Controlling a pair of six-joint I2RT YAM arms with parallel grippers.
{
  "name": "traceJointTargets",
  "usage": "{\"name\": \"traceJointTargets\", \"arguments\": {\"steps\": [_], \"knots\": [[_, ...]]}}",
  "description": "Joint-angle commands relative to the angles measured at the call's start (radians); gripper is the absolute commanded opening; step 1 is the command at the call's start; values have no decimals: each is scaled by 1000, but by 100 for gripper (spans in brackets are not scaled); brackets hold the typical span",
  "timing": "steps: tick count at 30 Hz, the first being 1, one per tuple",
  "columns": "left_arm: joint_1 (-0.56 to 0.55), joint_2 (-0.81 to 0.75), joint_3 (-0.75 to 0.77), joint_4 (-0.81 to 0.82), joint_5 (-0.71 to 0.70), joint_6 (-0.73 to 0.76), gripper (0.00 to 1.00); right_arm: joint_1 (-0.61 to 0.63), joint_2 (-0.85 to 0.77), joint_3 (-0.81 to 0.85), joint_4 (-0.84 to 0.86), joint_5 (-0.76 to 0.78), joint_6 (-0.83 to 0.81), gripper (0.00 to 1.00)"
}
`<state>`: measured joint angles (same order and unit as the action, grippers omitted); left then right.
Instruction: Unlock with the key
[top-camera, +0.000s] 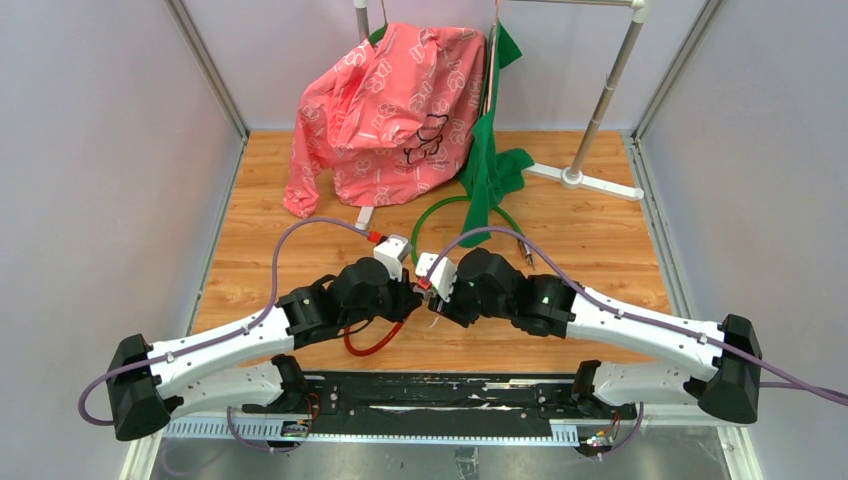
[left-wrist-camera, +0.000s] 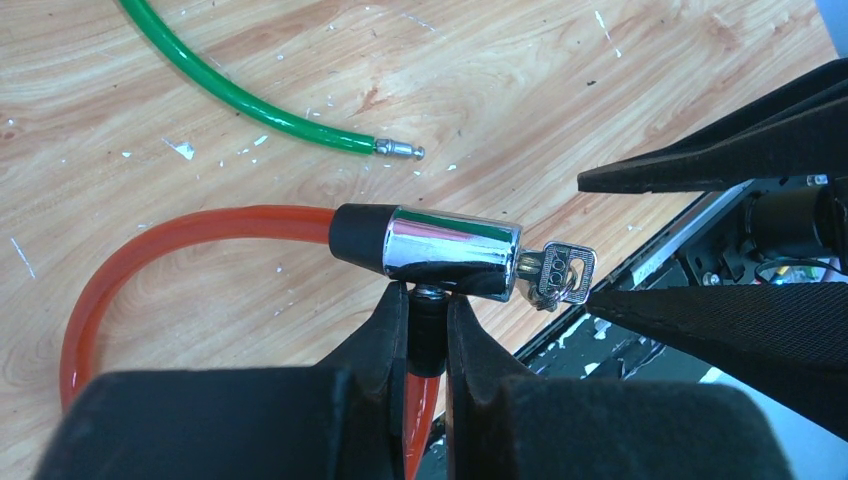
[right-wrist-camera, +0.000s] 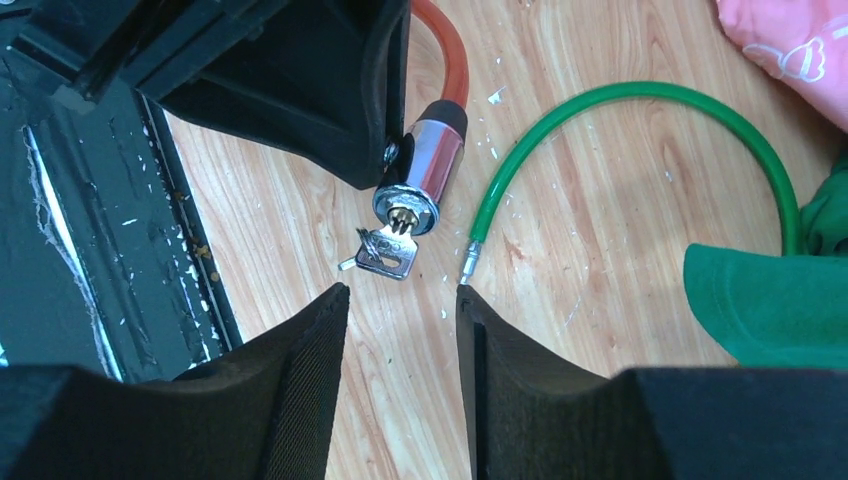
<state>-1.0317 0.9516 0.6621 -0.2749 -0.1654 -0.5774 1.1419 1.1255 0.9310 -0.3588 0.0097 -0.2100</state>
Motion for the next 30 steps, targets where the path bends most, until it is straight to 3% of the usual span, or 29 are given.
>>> {"name": "traceJointTargets", "arguments": {"steps": [1, 11, 24, 30], "knots": [[-7, 1, 39, 15, 4, -6, 0, 27, -21, -33, 62, 7, -82, 45], [-5, 10, 47, 14, 15, -13, 0, 58, -32, -93, 178, -15, -133, 39], [-7, -2, 47, 8, 19, -16, 0, 68, -12, -104, 190, 45, -155, 27], [-6, -13, 47, 10, 22, -15, 0, 70, -10, -118, 190, 76, -154, 29]]}}
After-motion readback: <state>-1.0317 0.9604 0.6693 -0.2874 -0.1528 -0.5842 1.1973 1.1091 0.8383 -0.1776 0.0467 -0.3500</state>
